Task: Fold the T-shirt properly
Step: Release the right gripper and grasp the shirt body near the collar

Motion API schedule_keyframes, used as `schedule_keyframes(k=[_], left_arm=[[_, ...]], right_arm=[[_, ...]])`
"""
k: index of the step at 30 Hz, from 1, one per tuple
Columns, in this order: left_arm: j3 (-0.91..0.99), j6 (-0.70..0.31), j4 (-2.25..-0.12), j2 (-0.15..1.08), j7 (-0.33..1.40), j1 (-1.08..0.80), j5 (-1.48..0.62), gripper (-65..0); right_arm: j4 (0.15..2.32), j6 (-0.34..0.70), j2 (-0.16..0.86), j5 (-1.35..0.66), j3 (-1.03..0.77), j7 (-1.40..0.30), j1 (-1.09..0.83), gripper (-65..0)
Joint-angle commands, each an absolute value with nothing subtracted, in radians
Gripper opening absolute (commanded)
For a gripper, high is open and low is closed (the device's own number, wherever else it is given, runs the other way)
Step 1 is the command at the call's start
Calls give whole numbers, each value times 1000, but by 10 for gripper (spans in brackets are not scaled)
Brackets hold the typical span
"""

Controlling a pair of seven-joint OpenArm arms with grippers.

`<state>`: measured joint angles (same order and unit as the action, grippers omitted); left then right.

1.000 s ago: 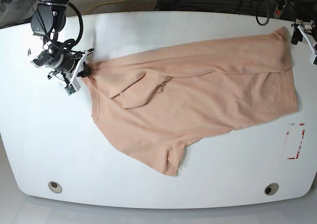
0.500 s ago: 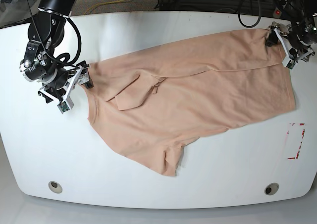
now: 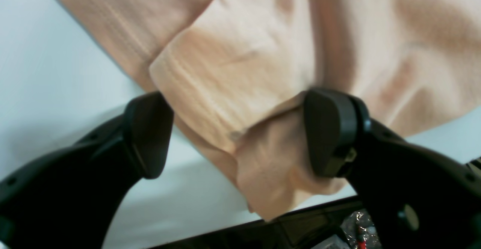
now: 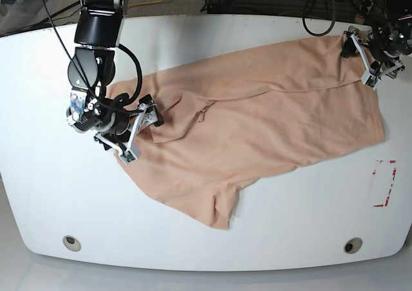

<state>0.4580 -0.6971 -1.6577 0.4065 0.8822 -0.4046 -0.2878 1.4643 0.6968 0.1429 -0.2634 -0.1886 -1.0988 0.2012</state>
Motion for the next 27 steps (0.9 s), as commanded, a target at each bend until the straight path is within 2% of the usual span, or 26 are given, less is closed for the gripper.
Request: schedule_keyframes(k=[1, 6, 8, 11, 16, 20, 27], left_arm=[[466, -698, -1669, 426, 878, -406, -280, -151], [467, -698, -1669, 427, 878, -406, -280, -151], [467, -698, -1669, 427, 878, -406, -280, -151], [467, -698, -1669, 427, 878, -406, -280, -151], [467, -698, -1669, 427, 878, -406, -280, -151], [467, -698, -1669, 427, 878, -406, -280, -151], [467, -698, -1669, 429, 878, -406, -280, -151]], right_arm=[[1432, 698, 140, -272, -182, -1064, 243, -97], [1360, 698, 125, -268, -180, -1032, 277, -105], [1337, 698, 122, -268, -180, -1018, 280, -144], [1300, 698, 120, -268, -179, -1010, 294, -249], [1271, 698, 99, -268, -153, -1001, 298, -509], [1283, 698, 94, -268, -151, -998, 298, -645], [1379, 698, 94, -268, -151, -1013, 297, -650]])
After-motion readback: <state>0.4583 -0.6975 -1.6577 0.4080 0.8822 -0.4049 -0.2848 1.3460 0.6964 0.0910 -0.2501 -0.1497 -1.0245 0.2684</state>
